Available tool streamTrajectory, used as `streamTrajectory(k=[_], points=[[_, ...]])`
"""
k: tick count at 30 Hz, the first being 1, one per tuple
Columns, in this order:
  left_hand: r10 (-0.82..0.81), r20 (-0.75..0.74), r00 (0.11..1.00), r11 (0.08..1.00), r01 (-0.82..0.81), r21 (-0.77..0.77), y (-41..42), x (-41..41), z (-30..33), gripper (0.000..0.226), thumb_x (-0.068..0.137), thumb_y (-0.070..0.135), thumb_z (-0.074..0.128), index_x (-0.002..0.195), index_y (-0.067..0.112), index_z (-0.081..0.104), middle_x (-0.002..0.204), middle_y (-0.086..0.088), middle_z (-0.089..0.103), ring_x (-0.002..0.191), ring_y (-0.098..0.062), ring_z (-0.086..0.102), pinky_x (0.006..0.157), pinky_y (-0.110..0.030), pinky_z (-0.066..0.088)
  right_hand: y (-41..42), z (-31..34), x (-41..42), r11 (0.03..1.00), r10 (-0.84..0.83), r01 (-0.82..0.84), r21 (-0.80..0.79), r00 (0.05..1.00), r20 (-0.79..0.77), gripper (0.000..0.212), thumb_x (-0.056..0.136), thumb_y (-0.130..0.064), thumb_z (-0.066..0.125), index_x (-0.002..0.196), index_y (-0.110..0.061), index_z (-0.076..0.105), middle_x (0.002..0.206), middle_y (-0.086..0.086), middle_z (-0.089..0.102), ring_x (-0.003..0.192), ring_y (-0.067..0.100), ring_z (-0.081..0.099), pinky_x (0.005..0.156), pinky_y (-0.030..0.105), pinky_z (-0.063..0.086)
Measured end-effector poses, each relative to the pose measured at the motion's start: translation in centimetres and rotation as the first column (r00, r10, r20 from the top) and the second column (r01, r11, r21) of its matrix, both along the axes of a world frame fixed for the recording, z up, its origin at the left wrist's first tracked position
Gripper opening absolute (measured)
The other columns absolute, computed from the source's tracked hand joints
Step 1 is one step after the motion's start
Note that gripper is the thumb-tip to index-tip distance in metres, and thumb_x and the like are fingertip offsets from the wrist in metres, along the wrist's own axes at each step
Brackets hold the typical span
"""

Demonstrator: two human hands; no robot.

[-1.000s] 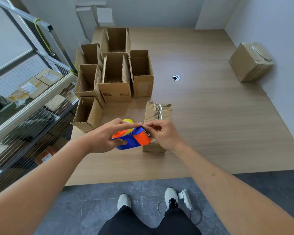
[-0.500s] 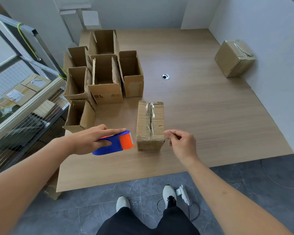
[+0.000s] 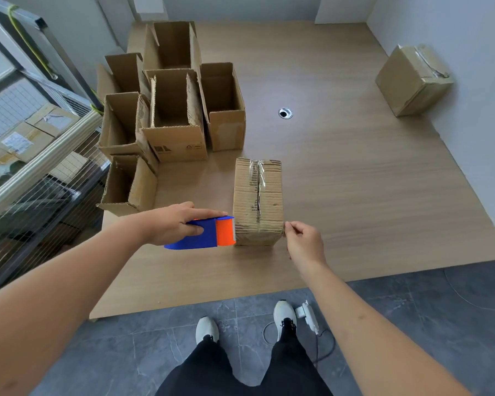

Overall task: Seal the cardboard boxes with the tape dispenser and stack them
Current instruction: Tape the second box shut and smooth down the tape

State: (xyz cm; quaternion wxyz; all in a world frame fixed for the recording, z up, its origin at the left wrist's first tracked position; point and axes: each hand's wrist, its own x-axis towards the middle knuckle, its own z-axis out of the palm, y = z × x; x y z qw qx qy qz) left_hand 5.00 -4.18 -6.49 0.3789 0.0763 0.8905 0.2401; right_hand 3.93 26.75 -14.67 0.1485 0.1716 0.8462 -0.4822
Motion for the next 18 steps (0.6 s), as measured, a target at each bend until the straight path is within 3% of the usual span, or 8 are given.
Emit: streamTrajectory(k=[3, 5, 7, 9, 11, 14, 16, 18], points=[[0.004, 0.003, 1.000, 1.000, -0.004, 0.014, 0.4, -0.2, -0.1, 0.058, 0.109, 0.031, 0.043, 0.144, 0.072, 0.022, 0.112, 0.010, 0.044, 0.098, -0.015, 0.049, 0.085, -0.035, 0.040, -0.6, -0.9, -0.8, 1.000, 0.011, -0.007, -0.023, 0.987, 0.162, 0.049, 0.092, -0.052, 0.041, 0.133, -0.032, 0.059, 0.116, -0.002, 0.069, 0.091, 0.020, 0.056, 0.095, 0.051, 0.054], [0.019, 0.011, 1.000, 1.000, -0.019, 0.023, 0.5, -0.2, 0.0, 0.058, 0.108, 0.032, 0.043, 0.143, 0.073, 0.022, 0.112, 0.010, 0.044, 0.099, -0.015, 0.049, 0.084, -0.034, 0.040, -0.7, -0.9, -1.2, 1.000, 0.001, -0.003, 0.010, 0.984, 0.181, 0.042, 0.100, -0.045, 0.039, 0.133, -0.029, 0.061, 0.122, 0.004, 0.069, 0.099, 0.027, 0.061, 0.098, 0.051, 0.054], [0.039, 0.014, 0.999, 0.998, -0.040, 0.041, 0.8, -0.1, 0.0, 0.059, 0.108, 0.033, 0.043, 0.141, 0.076, 0.020, 0.113, 0.009, 0.044, 0.099, -0.015, 0.049, 0.086, -0.035, 0.041, -0.6, 0.0, -1.5, 0.987, -0.011, 0.006, 0.163, 0.999, 0.032, 0.038, 0.106, -0.033, 0.038, 0.133, -0.023, 0.063, 0.128, 0.007, 0.066, 0.113, 0.029, 0.060, 0.101, 0.042, 0.049], [0.056, 0.009, 0.998, 0.996, -0.057, 0.066, 1.4, 0.2, -0.2, 0.059, 0.108, 0.034, 0.042, 0.138, 0.079, 0.019, 0.113, 0.007, 0.045, 0.099, -0.016, 0.050, 0.089, -0.038, 0.043, -0.7, 1.3, -1.2, 0.956, 0.039, 0.036, 0.291, 0.968, -0.247, 0.040, 0.108, -0.031, 0.034, 0.140, -0.022, 0.058, 0.137, 0.004, 0.057, 0.124, 0.022, 0.053, 0.102, 0.036, 0.042], [0.067, 0.003, 0.998, 0.993, -0.067, 0.100, 2.4, 0.5, -0.6, 0.059, 0.108, 0.035, 0.043, 0.136, 0.081, 0.018, 0.114, 0.004, 0.047, 0.099, -0.018, 0.051, 0.093, -0.041, 0.044, -1.5, 2.3, -1.0, 0.905, 0.334, -0.163, 0.393, 0.844, -0.419, 0.046, 0.108, -0.036, 0.030, 0.149, -0.026, 0.049, 0.151, 0.000, 0.047, 0.139, 0.016, 0.041, 0.112, 0.036, 0.034], [0.085, 0.002, 0.996, 0.983, -0.084, 0.162, 3.2, 0.7, -1.4, 0.059, 0.108, 0.035, 0.044, 0.137, 0.081, 0.019, 0.113, 0.003, 0.048, 0.101, -0.020, 0.051, 0.094, -0.040, 0.043, -1.9, 0.9, -1.6, 0.672, 0.682, -0.475, 0.568, 0.696, -0.225, 0.057, 0.107, -0.049, 0.015, 0.162, -0.035, 0.018, 0.171, -0.007, 0.007, 0.157, 0.010, -0.001, 0.127, 0.038, 0.000], [0.091, 0.006, 0.996, 0.974, -0.091, 0.205, 3.0, 1.0, -1.7, 0.060, 0.108, 0.035, 0.045, 0.137, 0.080, 0.019, 0.113, 0.004, 0.048, 0.102, -0.020, 0.051, 0.094, -0.039, 0.043, -1.4, 0.1, -2.0, 0.574, 0.730, -0.495, 0.652, 0.671, -0.132, 0.060, 0.106, -0.053, 0.008, 0.163, -0.034, 0.006, 0.170, -0.008, -0.007, 0.155, 0.009, -0.015, 0.125, 0.037, -0.013], [0.094, 0.009, 0.995, 0.968, -0.094, 0.232, 2.1, 1.4, -1.9, 0.062, 0.107, 0.033, 0.046, 0.138, 0.080, 0.019, 0.113, 0.003, 0.049, 0.102, -0.021, 0.052, 0.095, -0.040, 0.043, -1.3, 0.0, -2.2, 0.538, 0.746, -0.501, 0.678, 0.658, -0.105, 0.059, 0.107, -0.053, 0.008, 0.163, -0.034, 0.003, 0.169, -0.008, -0.010, 0.154, 0.009, -0.018, 0.122, 0.034, -0.019]])
